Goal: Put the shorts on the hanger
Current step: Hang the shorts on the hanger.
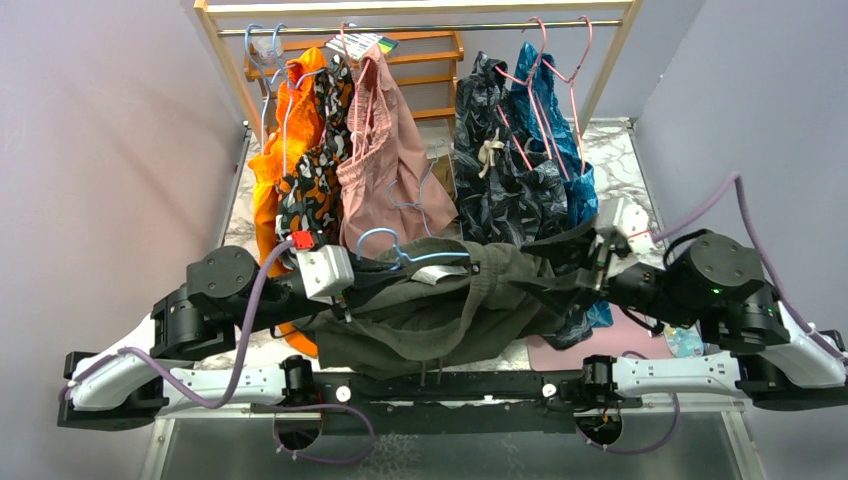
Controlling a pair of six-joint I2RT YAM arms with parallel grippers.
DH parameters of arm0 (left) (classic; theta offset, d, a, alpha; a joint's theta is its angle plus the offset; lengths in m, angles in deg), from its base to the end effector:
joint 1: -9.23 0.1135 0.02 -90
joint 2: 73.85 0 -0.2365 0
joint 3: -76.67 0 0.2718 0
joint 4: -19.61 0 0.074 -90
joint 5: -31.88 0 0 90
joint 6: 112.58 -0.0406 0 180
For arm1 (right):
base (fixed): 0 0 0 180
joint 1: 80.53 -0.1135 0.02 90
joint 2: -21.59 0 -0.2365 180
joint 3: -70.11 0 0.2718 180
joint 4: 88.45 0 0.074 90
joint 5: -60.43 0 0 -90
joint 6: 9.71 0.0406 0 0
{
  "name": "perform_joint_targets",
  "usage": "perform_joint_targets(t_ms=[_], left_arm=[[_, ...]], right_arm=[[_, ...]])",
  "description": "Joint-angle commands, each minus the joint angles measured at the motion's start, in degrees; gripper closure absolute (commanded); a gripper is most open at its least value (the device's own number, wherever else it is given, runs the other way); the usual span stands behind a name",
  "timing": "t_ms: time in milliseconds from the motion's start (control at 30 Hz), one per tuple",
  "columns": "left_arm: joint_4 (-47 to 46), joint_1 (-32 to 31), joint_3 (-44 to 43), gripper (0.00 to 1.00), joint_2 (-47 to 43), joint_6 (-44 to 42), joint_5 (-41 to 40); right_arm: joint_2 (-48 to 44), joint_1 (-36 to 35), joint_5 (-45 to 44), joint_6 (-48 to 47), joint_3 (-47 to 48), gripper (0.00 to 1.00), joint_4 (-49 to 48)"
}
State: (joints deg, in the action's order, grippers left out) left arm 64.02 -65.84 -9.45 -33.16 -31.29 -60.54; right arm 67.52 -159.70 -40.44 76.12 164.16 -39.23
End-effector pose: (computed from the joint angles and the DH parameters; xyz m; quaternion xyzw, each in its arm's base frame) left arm 0.0393 -0.1406 0.4634 0.4566 0.5316 -0.3779 0.6050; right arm 0.0359 0.1467 0.4836 -0.4229 0.5749 0.3707 0.5942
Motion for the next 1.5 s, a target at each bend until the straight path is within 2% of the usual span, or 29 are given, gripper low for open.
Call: perform_joint_targets(t_ms=[0,167,500,800,867,1000,1067,1100,1300,1467], left_arm=[[-3.9,0.2,0.0,1.0,-2.7,2.6,-7.2],[-3.9,0.2,0.5,1.0,-3.8,3.2,-8.9],[-4.4,0.2,0.3,1.0,-3.3,3.4,-7.5],[-4.6,0.2,-0.6,1.0,-2.4,3.1,-5.8],[-4.5,0.2,-0.5,1.0,-2.5,3.2,-5.8],[-4.6,0.1,-0.1,1.0,-2.6,3.2,-5.5],[-4.6,0.2,0.0,1.0,-2.6,3.2,-5.4],[-4.5,0.2,0.1,1.0,-2.6,3.2,-5.4],[-3.6,0.2,0.5,1.0,-2.1,3.1,-4.5],[-0.8,0.2,-0.1,1.0,1.5,3.4,0.3]], right_arm=[[-3.8,-0.3,-10.2,4.8,-3.5,0.46,-1.6],[-6.2,-0.3,-13.8,5.2,-7.3,0.46,-3.6],[-1.8,-0.3,-16.1,4.9,-8.9,0.45,-4.4],[1.2,-0.3,-22.3,3.2,-9.5,0.46,-5.3],[1.7,-0.3,-22.9,2.9,-9.5,0.5,-5.0],[2.3,-0.3,-23.2,2.9,-9.0,0.82,-4.4],[2.3,-0.3,-23.2,2.7,-8.6,0.95,-4.4],[2.0,-0.3,-23.2,2.7,-8.3,0.99,-4.5],[-0.8,-0.3,-20.4,2.2,-6.1,0.99,-5.8],[-0.8,-0.3,-17.9,1.9,-1.6,0.99,-5.9]])
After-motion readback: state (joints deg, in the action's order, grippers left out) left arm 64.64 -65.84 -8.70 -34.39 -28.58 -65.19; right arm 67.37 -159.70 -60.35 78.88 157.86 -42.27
